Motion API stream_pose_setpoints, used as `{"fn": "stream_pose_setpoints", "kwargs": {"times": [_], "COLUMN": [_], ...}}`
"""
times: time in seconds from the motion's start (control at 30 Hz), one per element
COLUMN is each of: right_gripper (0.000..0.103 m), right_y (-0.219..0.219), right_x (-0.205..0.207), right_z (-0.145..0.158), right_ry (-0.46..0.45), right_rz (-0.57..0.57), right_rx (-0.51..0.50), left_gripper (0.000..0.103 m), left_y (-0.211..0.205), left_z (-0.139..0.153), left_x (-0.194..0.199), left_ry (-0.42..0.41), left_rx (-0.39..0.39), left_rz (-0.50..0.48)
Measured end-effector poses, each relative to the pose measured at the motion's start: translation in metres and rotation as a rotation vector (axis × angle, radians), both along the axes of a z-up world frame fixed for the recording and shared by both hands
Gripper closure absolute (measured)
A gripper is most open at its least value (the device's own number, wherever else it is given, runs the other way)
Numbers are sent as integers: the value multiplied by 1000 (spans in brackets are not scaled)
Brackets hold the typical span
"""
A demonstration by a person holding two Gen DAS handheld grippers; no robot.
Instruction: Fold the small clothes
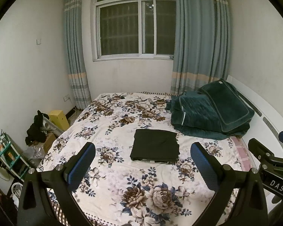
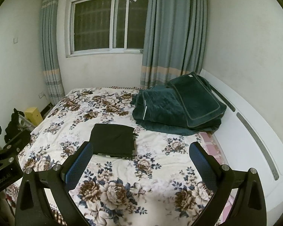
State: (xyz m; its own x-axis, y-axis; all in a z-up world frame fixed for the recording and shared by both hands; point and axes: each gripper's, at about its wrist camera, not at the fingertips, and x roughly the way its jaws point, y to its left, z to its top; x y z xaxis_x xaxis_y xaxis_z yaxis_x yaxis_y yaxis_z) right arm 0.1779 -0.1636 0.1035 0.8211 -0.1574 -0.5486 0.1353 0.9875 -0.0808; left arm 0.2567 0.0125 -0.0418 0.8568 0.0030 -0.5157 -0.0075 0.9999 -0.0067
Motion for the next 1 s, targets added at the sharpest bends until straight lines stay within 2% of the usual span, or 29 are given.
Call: {"fn": "stream_pose_setpoints", "kwargs": {"times": [1.0], "right_gripper": [0], "right_y": [3], "right_x": [8], "right_z": [-9], "right_ry": [10], "right_rz": [13], "right_rx": [5], "left_gripper": [0], "left_y": [9], "left_z": [-1], "left_x": [-2], "left_ry": [3], "left_rx": [4], "left_rz": [7]}}
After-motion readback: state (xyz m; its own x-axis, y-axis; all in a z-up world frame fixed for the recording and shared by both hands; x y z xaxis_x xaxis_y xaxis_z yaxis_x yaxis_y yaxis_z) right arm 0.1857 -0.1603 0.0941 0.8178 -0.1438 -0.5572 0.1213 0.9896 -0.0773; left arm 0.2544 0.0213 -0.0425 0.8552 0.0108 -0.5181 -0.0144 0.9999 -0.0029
